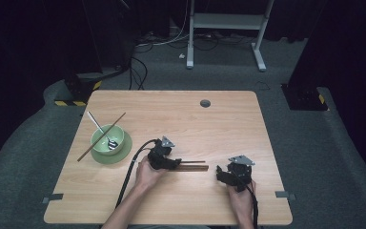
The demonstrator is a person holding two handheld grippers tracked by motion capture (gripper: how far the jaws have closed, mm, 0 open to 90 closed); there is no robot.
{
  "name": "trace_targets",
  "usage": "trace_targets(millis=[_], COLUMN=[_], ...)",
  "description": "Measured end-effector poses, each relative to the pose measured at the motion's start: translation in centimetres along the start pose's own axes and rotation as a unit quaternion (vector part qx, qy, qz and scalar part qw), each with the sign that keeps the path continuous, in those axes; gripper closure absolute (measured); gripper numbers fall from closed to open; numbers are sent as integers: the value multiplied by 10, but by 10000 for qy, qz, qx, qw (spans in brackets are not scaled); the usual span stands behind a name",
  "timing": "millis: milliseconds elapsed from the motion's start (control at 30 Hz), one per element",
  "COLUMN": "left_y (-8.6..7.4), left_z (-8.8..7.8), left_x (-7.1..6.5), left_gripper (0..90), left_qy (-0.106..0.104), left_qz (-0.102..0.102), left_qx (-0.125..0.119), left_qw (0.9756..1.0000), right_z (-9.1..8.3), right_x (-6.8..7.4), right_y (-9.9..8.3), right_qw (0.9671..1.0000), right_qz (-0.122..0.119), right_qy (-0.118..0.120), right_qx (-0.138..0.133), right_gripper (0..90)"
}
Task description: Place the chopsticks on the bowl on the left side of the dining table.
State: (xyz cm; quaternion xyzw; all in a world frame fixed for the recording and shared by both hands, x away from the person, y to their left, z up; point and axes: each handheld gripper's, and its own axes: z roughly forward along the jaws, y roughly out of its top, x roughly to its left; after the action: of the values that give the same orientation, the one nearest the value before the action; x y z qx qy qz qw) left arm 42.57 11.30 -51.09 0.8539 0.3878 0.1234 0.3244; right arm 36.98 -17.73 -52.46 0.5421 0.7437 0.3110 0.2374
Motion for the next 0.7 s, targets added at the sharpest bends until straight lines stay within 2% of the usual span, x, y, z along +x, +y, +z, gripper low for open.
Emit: trace_targets(millis=[400,700], left_y=[3,3], left_z=[2,2], left_x=[4,13], left_gripper=[414,480], left_qy=[222,268], left_qz=[74,41], left_qx=[9,14], left_qw=[9997,9996], right_z=[0,0], right_x=[0,0], right_y=[0,0], right_qw=[10000,10000], right_qz=[-1,4], right_qy=[0,-1], right_qx=[1,3], right_gripper=[215,215])
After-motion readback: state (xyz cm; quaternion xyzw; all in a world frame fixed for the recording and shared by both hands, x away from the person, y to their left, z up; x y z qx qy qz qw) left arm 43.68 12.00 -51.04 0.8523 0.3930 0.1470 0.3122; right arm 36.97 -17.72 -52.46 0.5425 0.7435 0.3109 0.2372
